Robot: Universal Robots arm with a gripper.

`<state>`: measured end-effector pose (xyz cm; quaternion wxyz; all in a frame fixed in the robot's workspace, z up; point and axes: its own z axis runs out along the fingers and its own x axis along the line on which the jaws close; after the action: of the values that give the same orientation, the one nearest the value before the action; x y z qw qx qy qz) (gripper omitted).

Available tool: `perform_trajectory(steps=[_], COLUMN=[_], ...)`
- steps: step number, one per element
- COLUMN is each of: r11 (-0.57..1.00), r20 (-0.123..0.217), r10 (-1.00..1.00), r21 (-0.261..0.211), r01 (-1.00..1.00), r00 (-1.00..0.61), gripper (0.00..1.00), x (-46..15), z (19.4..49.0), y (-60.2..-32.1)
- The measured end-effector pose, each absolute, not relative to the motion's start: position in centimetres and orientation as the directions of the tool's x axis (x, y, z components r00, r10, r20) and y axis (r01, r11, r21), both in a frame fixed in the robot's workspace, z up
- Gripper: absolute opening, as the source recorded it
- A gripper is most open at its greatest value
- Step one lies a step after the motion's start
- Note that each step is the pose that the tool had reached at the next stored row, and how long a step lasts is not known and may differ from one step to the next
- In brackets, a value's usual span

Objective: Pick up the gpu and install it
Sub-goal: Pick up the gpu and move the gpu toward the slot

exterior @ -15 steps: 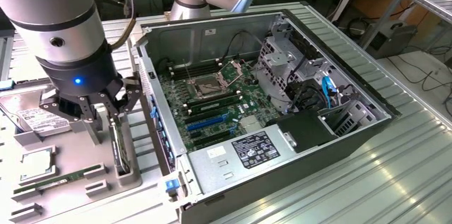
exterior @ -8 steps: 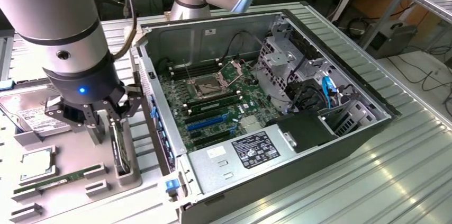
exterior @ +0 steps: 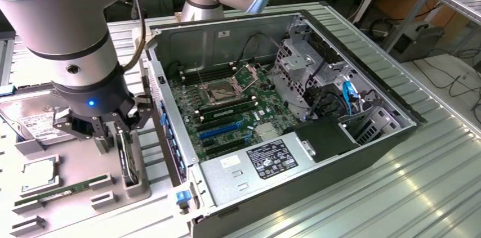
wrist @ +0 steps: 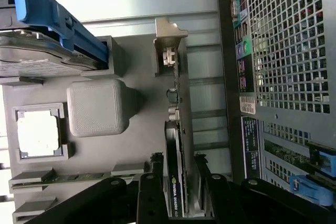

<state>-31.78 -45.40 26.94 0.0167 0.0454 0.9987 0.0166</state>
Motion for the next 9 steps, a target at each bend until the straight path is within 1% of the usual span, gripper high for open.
perform_trajectory(steps=[9], r11=[0.995], r20=[-0.036], r10=[0.091], r21=[0.035], r01=[0.090], r00=[-0.995], gripper=[0.36], x=[-32.0], z=[25.2], y=[-44.8])
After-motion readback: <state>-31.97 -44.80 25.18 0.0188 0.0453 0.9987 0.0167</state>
